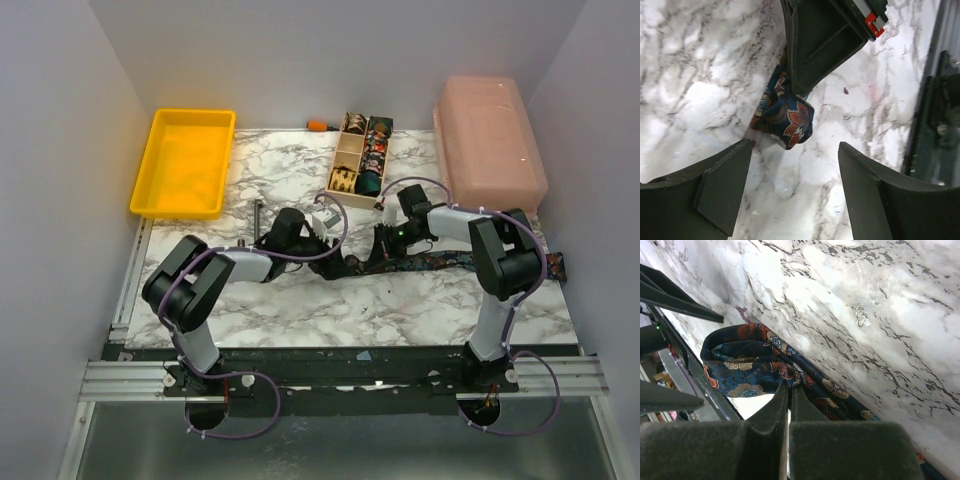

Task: Roll the ties
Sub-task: Roll the tie at the center of the board.

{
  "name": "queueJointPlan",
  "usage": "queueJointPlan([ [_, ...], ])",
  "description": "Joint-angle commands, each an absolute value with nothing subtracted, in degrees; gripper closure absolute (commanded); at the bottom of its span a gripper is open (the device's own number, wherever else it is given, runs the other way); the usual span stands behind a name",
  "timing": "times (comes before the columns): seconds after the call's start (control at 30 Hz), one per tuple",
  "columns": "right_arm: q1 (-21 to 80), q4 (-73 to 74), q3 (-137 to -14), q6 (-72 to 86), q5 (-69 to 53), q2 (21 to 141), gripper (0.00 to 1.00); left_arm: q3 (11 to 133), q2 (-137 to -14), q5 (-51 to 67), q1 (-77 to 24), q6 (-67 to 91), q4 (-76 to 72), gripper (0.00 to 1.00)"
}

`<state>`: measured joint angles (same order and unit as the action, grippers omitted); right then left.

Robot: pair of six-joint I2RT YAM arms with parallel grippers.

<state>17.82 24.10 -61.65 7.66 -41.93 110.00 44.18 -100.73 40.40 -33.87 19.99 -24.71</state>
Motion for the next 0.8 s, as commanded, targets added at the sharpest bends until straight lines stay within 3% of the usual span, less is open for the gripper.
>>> queueJointPlan([
  [0.0,17.6,28.5,-60.3,0.5,-28.0,115.2,1.0,38.7,-97.8,34.1,-33.9,6.0,-36.0,0.28],
  [0.53,17.5,30.0,-62.4,-1.2,-28.7,117.1,1.0,42.6,-105.9,40.4,-37.6,-14.3,-37.5,0.34],
  [0.6,17.6,30.2,-62.6,-1.2,-28.6,117.0,1.0,42.6,-106.3,39.8,-37.8,-14.7,-37.5,0.39],
  [0.77,17.5,30.1,-62.5,-0.8,-28.8,116.9,1.0,42.1,-104.2,38.7,-38.1,-13.9,-36.9,0.64],
])
